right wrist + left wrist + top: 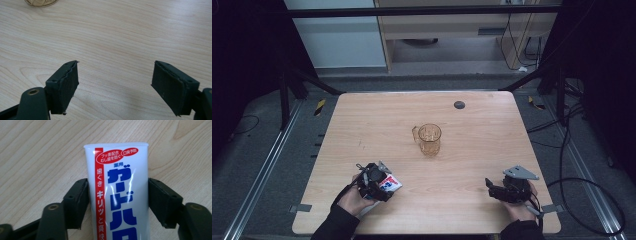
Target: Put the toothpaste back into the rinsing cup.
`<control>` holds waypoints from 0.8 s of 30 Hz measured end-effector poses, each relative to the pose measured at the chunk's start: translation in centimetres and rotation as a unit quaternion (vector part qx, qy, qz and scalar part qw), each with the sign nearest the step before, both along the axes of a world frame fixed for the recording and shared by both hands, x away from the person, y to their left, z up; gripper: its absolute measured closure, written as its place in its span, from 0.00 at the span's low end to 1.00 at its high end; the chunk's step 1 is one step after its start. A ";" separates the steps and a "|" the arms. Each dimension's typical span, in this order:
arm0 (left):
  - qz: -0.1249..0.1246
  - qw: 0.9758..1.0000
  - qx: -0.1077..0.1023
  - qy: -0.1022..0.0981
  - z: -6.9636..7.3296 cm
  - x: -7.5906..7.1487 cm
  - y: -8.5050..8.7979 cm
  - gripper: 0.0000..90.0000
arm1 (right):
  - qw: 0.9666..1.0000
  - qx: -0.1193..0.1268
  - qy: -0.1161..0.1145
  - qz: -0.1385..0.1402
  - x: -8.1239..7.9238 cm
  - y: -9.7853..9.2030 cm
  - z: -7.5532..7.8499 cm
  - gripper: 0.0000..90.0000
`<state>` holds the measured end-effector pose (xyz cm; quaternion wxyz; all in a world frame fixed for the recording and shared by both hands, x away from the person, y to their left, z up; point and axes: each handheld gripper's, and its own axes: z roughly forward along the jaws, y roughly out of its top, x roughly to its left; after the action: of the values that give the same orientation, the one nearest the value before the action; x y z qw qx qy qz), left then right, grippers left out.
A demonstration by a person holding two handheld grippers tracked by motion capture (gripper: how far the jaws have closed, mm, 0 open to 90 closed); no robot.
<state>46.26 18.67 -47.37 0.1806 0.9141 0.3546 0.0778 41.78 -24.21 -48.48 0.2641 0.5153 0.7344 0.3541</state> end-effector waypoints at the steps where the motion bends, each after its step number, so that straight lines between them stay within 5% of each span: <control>1: 0.000 1.000 0.000 0.000 0.0 0.0 0.0 0.40 | 1.000 -0.001 -0.001 0.001 0.0 0.0 0.0 0.23; 14: 0.000 1.000 0.004 -0.002 0.2 -0.3 -0.2 0.46 | 1.000 0.000 0.000 -0.001 0.0 0.0 0.0 0.24; 24: 0.000 1.000 0.008 0.005 0.8 -0.5 -0.3 0.63 | 1.000 0.000 0.001 0.000 0.0 -0.1 0.0 0.24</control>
<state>45.73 18.35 -46.55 0.1719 0.9159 0.3545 0.0762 41.80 -24.27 -48.47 0.2635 0.5158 0.7344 0.3538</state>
